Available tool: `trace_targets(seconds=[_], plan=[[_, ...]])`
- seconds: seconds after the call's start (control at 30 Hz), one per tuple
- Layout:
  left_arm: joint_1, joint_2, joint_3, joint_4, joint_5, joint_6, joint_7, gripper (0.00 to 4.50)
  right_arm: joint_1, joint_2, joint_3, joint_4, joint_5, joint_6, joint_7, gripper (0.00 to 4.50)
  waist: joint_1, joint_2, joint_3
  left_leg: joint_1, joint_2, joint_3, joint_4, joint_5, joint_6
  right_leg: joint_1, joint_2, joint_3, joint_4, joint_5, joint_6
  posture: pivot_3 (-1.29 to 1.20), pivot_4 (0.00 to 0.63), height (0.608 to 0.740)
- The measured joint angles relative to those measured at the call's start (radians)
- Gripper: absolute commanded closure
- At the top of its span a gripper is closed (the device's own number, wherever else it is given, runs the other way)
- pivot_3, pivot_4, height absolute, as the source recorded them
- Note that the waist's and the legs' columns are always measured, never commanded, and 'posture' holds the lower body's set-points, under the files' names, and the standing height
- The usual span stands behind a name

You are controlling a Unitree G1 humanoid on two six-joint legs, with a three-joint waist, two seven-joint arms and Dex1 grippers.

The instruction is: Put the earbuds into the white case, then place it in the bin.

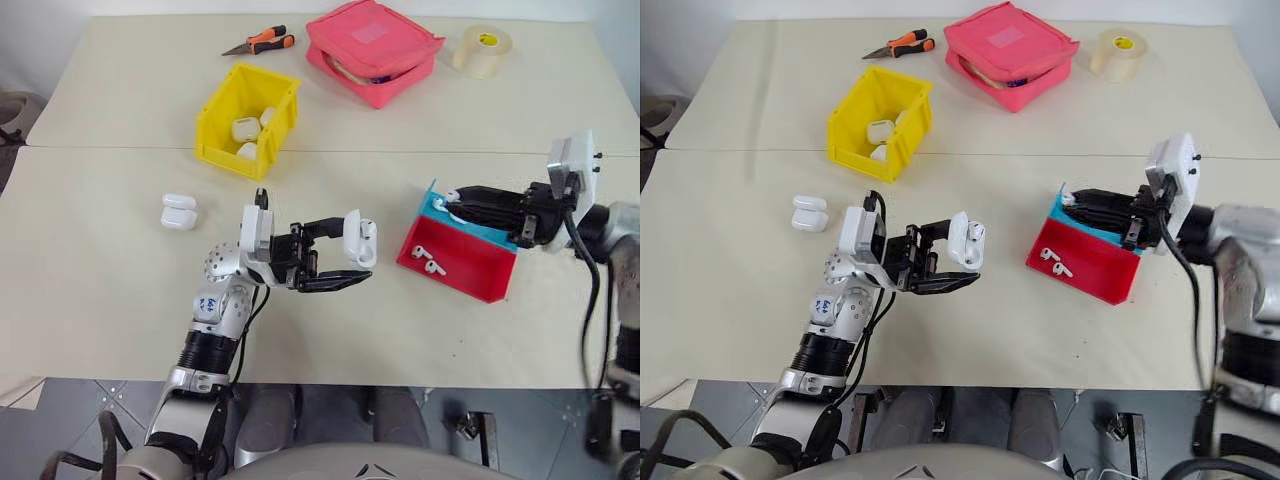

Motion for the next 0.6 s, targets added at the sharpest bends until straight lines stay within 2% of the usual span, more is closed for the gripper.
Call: trace_targets(seconds=[0.17, 0.33, 0.43, 0.6], plan=[[-0.022, 0.001, 0.001, 0.009, 0.001, 0.006, -0.014, 1.72, 0.057, 0.161, -0.035, -0.182, 0.301, 0.116, -0.218, 4.00, 0.000, 0.000, 0.000, 0.000, 0.000, -0.001, 0.000, 0.000, 0.000, 0.000, 0.000, 0.000, 0.000, 0.000, 0.000, 0.00, 0.150, 0.740], [-0.025, 0.003, 0.001, 0.039, 0.001, 0.019, -0.019, 1.72, 0.117, 0.187, -0.001, -0.294, 0.508, 0.152, -0.359, 4.00, -0.001, 0.000, 0.000, 0.000, -0.001, -0.001, 0.000, 0.000, 0.000, 0.000, 0.000, 0.000, 0.000, 0.000, -0.001, 0.00, 0.150, 0.740], [-0.036, 0.000, 0.000, 0.039, 0.002, 0.023, -0.016, 1.72, 0.148, 0.194, 0.040, -0.327, 0.569, 0.149, -0.413, 4.00, -0.001, 0.000, 0.000, 0.000, -0.001, 0.000, 0.000, 0.000, 0.000, 0.000, 0.000, 0.000, 0.001, 0.000, -0.001, 0.00, 0.150, 0.740], [-0.054, -0.001, 0.000, 0.038, 0.003, 0.039, -0.006, 1.72, 0.176, 0.200, 0.107, -0.343, 0.579, 0.111, -0.447, 4.00, -0.002, 0.000, 0.000, 0.000, -0.001, 0.000, -0.001, 0.000, 0.000, 0.000, 0.000, 0.000, 0.001, 0.000, -0.001, 0.00, 0.150, 0.740]])
